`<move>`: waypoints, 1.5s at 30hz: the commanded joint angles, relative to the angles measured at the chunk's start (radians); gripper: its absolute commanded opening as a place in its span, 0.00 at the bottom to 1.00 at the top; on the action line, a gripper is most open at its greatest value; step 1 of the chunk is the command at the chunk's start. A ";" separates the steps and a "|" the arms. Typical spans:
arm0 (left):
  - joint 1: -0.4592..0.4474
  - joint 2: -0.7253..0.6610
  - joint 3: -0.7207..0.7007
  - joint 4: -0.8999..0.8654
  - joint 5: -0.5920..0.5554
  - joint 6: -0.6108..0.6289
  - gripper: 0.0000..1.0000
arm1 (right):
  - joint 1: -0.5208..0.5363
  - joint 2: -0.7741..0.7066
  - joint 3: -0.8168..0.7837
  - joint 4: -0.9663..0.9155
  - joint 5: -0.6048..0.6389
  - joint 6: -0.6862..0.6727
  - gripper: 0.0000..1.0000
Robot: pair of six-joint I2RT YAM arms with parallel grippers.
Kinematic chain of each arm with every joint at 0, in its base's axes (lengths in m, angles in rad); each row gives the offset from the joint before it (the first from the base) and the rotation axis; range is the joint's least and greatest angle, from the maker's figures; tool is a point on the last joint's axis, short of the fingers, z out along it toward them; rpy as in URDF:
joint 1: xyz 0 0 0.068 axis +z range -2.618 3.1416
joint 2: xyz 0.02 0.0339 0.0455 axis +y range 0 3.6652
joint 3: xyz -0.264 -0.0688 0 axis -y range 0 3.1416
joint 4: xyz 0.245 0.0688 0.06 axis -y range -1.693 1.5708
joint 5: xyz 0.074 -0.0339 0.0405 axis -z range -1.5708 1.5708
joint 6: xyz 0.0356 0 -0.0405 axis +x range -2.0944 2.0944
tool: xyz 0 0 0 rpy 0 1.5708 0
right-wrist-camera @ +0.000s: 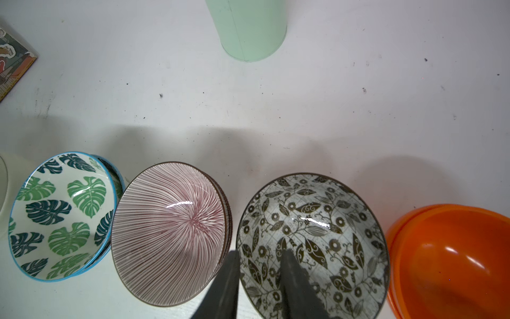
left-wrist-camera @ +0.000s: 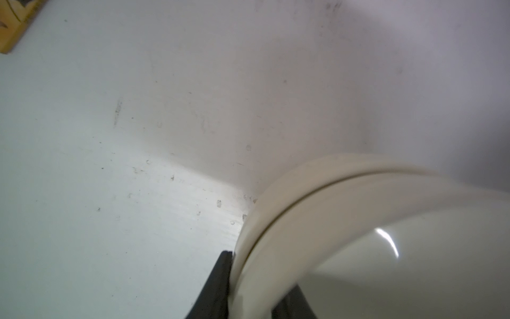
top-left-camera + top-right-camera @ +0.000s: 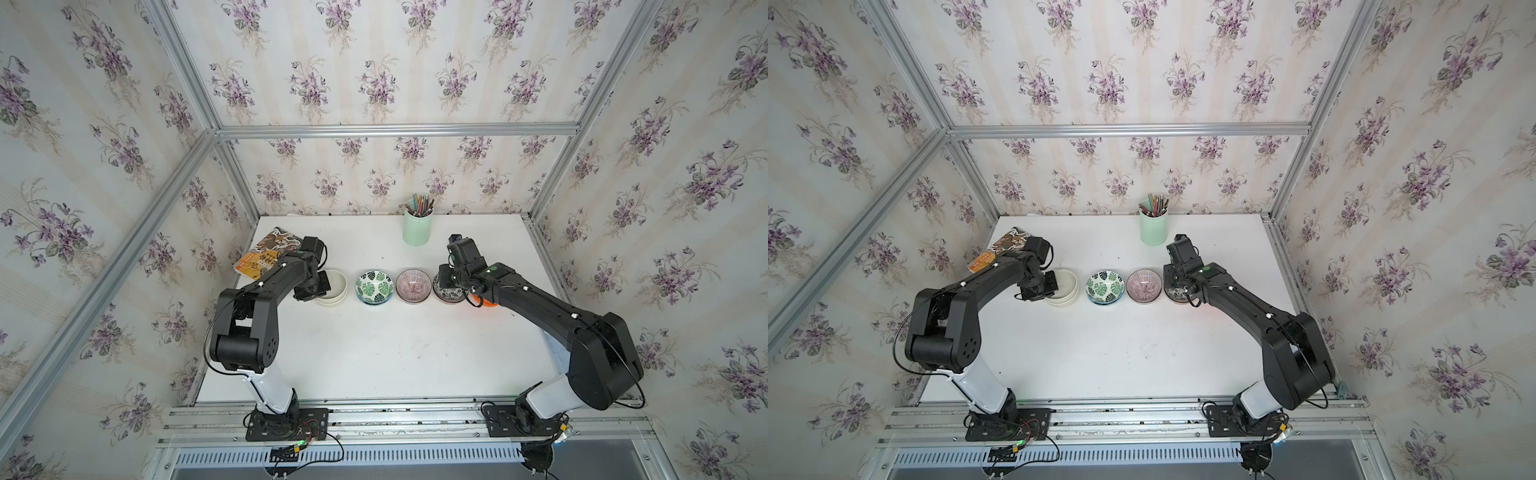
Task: Stack the bowls
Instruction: Adjust the bowl at the center of the board, then adjust the bowl on the bowl.
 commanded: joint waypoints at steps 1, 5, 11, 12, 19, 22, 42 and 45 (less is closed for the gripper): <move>-0.003 0.008 0.011 0.011 0.044 0.002 0.26 | 0.001 0.003 0.007 -0.001 0.009 -0.007 0.30; -0.010 0.013 0.019 0.013 0.049 0.003 0.26 | 0.000 0.004 0.011 -0.002 0.009 -0.007 0.31; -0.012 0.009 0.023 0.005 0.041 0.006 0.27 | 0.001 0.006 0.010 -0.004 0.011 -0.007 0.30; -0.012 0.008 0.026 0.003 0.043 0.008 0.28 | 0.001 0.007 0.012 -0.004 0.009 -0.007 0.31; -0.011 -0.021 0.034 -0.019 0.021 0.018 0.36 | 0.001 0.026 0.027 -0.006 0.003 -0.009 0.31; -0.011 -0.041 0.040 -0.033 0.020 0.023 0.41 | 0.001 0.042 0.041 -0.005 0.000 -0.009 0.31; -0.043 -0.280 0.120 -0.182 -0.095 0.040 0.45 | 0.039 0.310 0.250 -0.004 0.003 -0.039 0.23; -0.066 -0.287 0.142 -0.195 -0.101 0.043 0.45 | 0.038 0.343 0.284 -0.017 0.013 -0.045 0.23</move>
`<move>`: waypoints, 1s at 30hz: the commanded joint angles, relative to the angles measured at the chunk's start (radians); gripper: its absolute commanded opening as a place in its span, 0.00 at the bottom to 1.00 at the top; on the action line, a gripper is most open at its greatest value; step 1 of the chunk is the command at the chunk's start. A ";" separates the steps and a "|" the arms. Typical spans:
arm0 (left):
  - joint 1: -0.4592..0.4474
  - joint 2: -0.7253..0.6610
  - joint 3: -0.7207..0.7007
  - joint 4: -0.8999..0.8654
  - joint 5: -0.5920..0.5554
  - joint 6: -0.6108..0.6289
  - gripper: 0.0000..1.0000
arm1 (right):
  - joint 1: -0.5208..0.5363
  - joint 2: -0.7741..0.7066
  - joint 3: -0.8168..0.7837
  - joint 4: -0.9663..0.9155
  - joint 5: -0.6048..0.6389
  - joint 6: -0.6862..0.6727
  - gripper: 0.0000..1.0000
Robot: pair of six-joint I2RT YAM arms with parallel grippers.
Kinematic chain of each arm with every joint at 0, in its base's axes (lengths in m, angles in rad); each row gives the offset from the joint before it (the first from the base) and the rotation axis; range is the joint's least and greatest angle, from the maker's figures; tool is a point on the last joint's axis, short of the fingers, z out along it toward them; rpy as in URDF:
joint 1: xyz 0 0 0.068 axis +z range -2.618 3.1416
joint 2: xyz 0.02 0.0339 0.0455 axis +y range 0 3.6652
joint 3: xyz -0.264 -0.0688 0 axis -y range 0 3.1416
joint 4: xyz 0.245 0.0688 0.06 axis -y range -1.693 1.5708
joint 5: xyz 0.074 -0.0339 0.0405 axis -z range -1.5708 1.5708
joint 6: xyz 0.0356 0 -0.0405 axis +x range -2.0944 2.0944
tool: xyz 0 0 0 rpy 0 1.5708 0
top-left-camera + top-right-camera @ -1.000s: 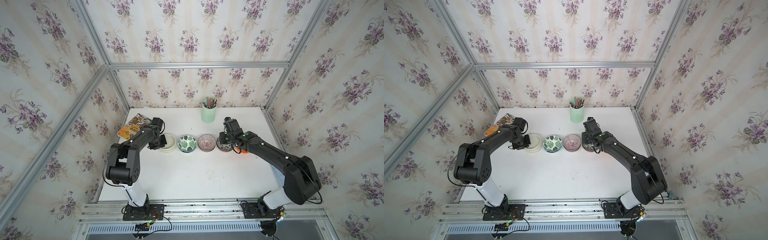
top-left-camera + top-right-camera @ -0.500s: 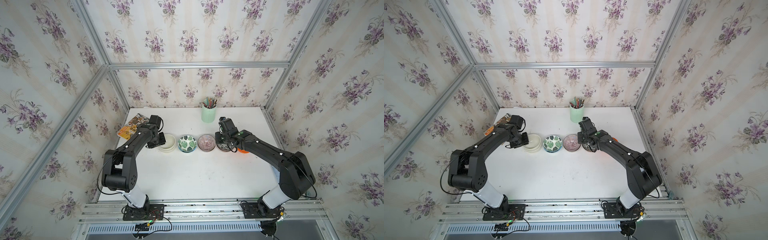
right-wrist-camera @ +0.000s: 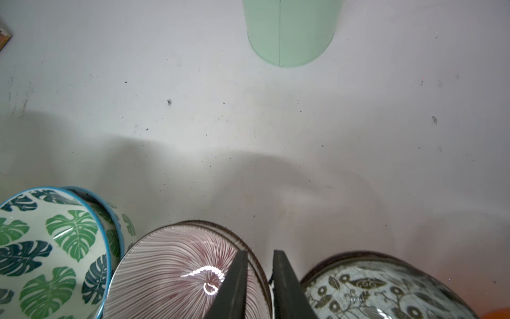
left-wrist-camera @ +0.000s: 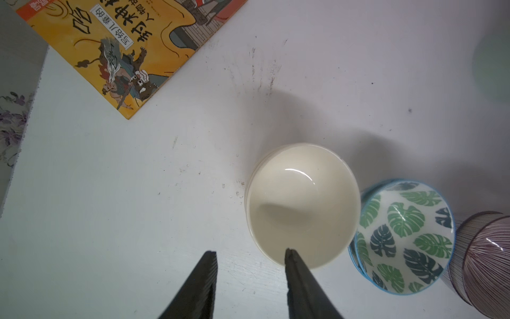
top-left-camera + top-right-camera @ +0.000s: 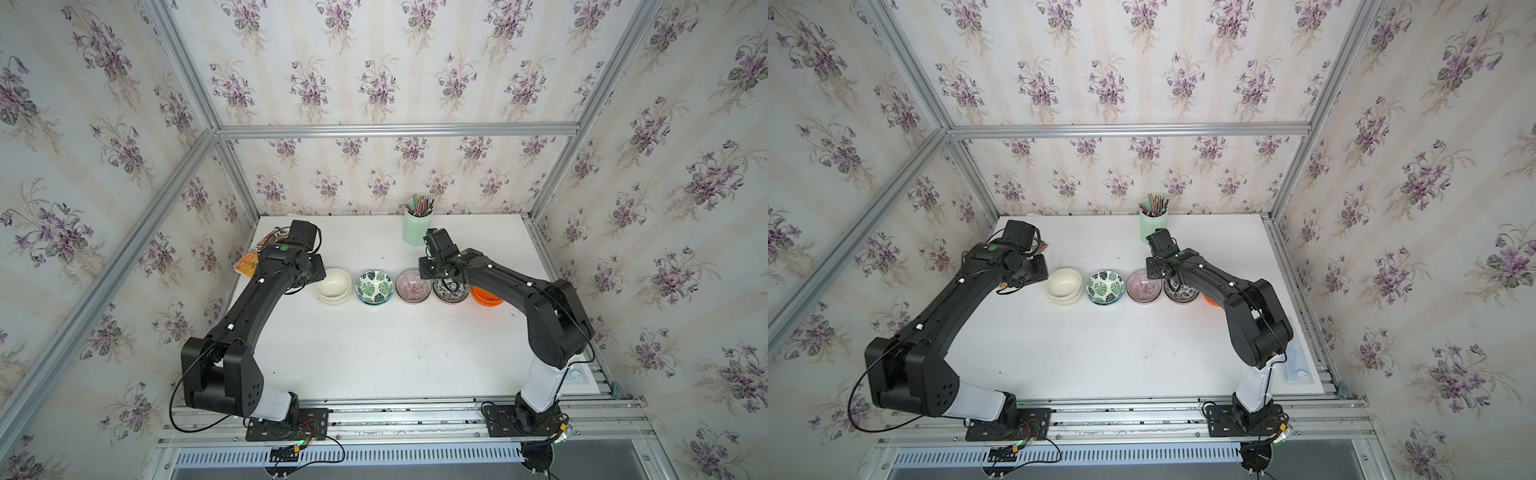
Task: Stack the bowls
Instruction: Adjust the bowl on the bowl.
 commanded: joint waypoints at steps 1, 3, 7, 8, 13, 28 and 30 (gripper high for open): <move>-0.020 -0.009 0.021 -0.033 -0.023 0.017 0.45 | 0.001 0.031 0.029 -0.019 0.022 -0.020 0.22; -0.027 -0.009 0.025 -0.033 -0.022 0.019 0.45 | 0.001 0.045 0.033 -0.020 0.022 -0.020 0.22; -0.031 -0.001 0.029 -0.031 -0.020 0.019 0.45 | 0.000 0.059 0.031 -0.018 0.019 -0.017 0.22; -0.031 0.000 0.029 -0.030 -0.019 0.019 0.45 | 0.001 0.060 0.028 -0.017 0.019 -0.017 0.22; -0.033 0.005 0.029 -0.022 -0.014 0.020 0.45 | 0.001 0.058 0.026 -0.019 0.029 -0.016 0.22; -0.197 0.082 0.139 -0.021 -0.036 0.029 0.45 | -0.177 -0.128 -0.126 -0.003 -0.009 0.009 0.22; -0.215 0.107 0.156 -0.019 -0.035 0.023 0.44 | -0.206 -0.148 -0.153 0.002 -0.021 0.010 0.22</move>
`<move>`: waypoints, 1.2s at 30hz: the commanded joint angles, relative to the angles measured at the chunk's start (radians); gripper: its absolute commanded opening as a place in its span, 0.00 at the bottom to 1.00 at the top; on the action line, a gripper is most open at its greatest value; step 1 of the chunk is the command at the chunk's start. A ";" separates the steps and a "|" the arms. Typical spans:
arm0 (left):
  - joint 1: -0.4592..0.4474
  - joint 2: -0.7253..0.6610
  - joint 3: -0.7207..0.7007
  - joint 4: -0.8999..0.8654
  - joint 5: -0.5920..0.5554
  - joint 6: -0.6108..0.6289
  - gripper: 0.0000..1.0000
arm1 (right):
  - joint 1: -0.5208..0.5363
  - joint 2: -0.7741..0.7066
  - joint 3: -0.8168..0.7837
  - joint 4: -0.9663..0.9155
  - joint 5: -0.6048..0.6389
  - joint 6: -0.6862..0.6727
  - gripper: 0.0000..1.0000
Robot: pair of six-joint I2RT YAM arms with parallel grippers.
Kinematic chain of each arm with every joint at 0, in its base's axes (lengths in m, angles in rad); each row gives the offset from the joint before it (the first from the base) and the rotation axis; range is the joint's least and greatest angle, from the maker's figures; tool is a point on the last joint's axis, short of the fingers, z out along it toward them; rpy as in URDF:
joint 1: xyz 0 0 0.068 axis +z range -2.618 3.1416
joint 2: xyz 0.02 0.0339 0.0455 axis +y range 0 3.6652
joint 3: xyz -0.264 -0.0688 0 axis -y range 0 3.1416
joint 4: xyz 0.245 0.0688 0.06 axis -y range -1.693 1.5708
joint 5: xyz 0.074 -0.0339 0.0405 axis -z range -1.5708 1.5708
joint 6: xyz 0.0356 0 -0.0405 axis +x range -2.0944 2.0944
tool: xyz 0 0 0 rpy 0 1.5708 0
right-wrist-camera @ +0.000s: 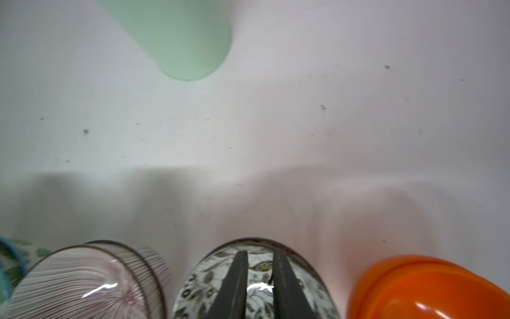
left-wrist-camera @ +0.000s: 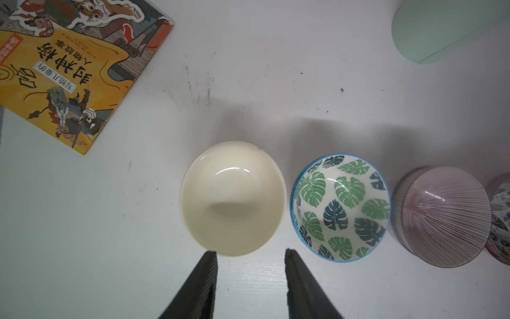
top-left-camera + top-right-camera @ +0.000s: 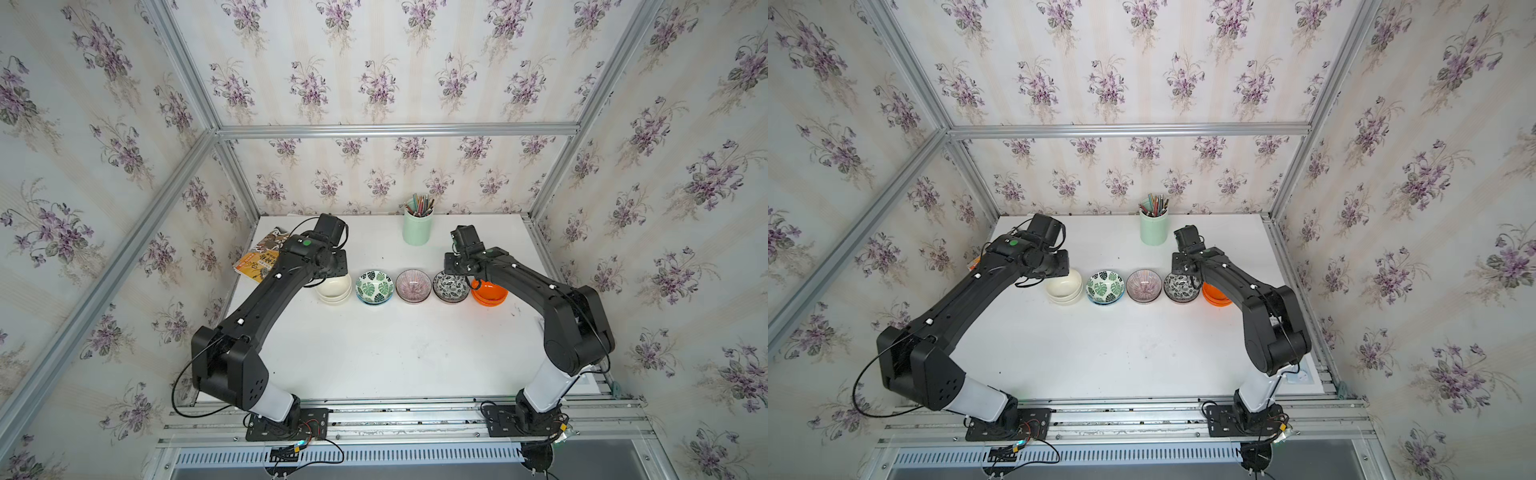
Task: Stack the bowls
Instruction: Adjust the bowl on the bowl.
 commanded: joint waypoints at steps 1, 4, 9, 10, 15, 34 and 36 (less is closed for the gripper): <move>-0.026 0.029 0.028 0.006 -0.010 -0.004 0.44 | -0.029 -0.026 -0.031 0.013 -0.039 0.008 0.22; -0.047 0.051 0.046 0.007 -0.010 -0.006 0.44 | -0.051 -0.046 -0.066 0.012 -0.045 0.011 0.22; -0.054 0.068 0.063 0.003 -0.014 -0.006 0.44 | -0.063 -0.063 -0.106 0.019 -0.049 0.017 0.21; -0.054 0.068 0.063 0.005 -0.014 -0.006 0.44 | -0.065 -0.065 -0.112 0.020 -0.049 0.018 0.21; -0.054 0.074 0.068 0.005 -0.015 -0.006 0.44 | -0.070 -0.063 -0.125 0.027 -0.055 0.018 0.21; -0.118 0.087 0.033 -0.003 0.038 0.001 0.41 | -0.048 -0.177 -0.143 0.031 -0.033 0.018 0.22; -0.147 0.096 0.014 0.001 0.031 -0.009 0.39 | -0.036 -0.185 -0.136 0.029 -0.031 0.019 0.22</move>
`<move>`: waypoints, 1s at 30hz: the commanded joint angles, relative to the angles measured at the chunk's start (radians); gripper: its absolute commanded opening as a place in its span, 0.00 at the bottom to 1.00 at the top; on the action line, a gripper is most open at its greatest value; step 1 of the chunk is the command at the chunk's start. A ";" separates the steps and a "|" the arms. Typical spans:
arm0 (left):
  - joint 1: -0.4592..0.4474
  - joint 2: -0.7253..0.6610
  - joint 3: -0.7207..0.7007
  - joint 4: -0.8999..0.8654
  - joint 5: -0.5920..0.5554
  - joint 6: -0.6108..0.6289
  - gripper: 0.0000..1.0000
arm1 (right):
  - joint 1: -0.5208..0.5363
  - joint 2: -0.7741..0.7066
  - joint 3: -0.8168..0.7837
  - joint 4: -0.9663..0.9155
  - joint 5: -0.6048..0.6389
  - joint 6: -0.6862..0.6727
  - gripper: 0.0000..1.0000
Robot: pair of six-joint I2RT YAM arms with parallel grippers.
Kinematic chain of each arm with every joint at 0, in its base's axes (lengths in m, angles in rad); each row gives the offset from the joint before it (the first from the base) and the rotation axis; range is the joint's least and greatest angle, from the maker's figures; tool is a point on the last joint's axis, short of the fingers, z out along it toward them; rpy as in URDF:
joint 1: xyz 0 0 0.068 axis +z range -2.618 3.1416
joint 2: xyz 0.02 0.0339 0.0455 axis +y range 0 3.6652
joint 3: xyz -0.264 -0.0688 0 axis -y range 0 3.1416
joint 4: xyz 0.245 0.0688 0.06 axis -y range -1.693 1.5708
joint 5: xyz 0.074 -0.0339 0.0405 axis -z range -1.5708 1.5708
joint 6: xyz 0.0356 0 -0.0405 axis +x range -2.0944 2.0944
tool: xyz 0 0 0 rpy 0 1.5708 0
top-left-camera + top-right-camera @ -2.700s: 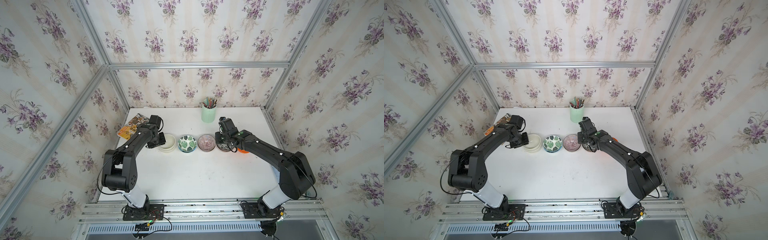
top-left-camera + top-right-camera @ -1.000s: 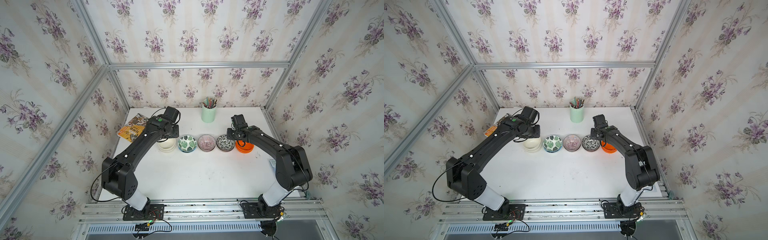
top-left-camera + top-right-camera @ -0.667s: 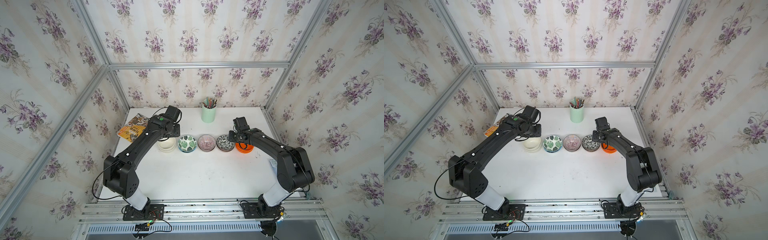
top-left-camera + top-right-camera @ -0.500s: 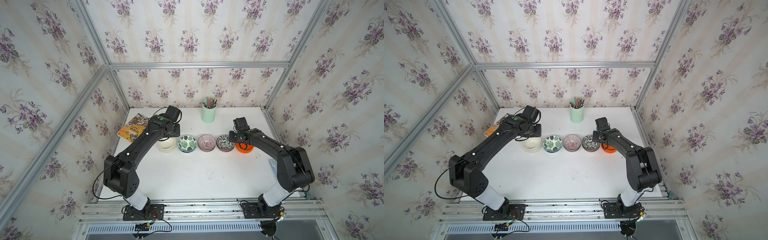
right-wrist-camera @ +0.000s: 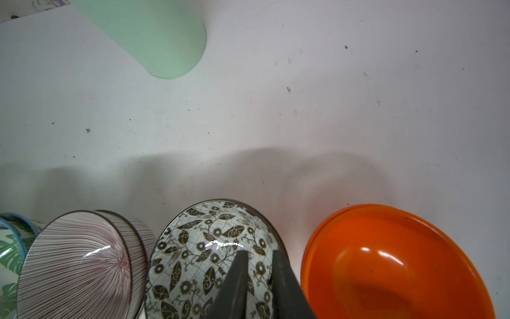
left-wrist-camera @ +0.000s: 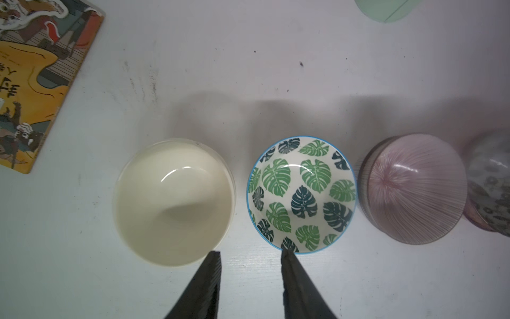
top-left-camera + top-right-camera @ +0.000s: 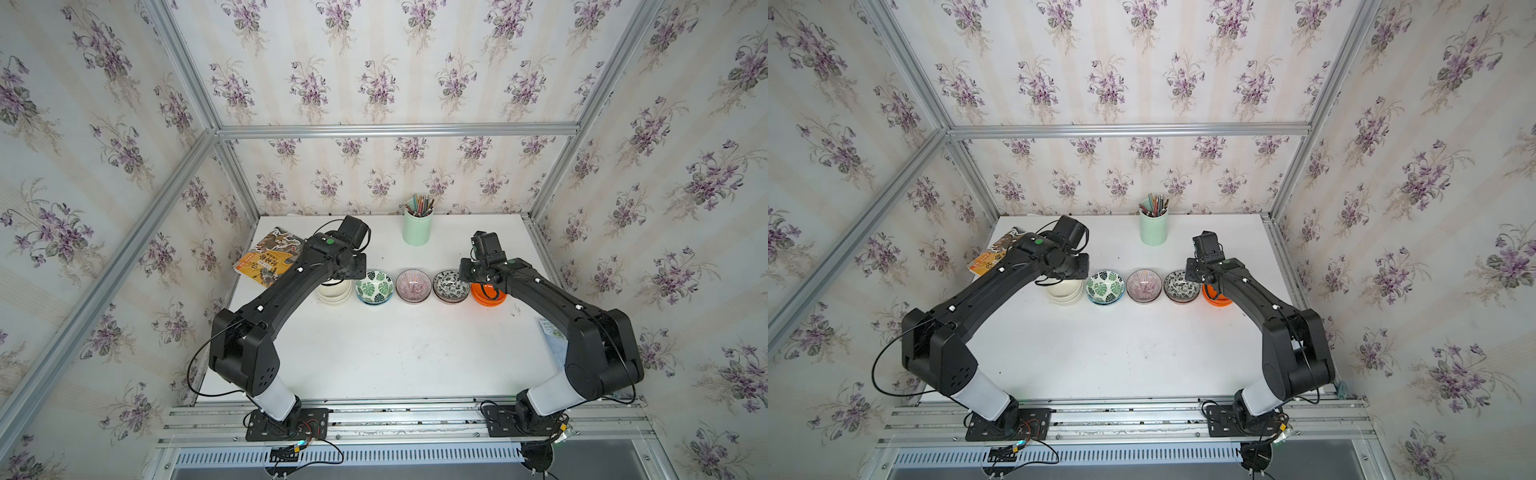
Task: Stack the bowls
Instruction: Adjust the bowl on the bowl.
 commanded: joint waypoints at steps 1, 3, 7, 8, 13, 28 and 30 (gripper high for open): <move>-0.034 0.013 -0.023 0.005 0.005 -0.013 0.38 | 0.016 -0.014 0.013 0.006 0.015 0.008 0.22; -0.047 0.027 -0.034 0.012 -0.009 -0.024 0.37 | 0.026 -0.016 0.025 0.002 0.015 0.008 0.22; -0.049 0.044 -0.037 0.048 -0.075 -0.037 0.37 | 0.055 -0.008 0.045 -0.007 0.023 0.009 0.23; -0.049 0.048 -0.029 0.061 -0.090 -0.037 0.37 | 0.061 -0.008 0.046 -0.005 0.024 0.010 0.23; -0.049 0.135 0.050 0.124 -0.138 -0.015 0.37 | 0.082 0.000 0.046 0.001 0.027 0.017 0.23; -0.049 0.421 0.276 0.025 -0.131 -0.021 0.34 | 0.087 -0.021 0.022 -0.005 0.047 0.004 0.23; -0.048 0.420 0.271 0.026 -0.127 -0.023 0.34 | 0.087 -0.017 0.018 -0.001 0.044 0.004 0.23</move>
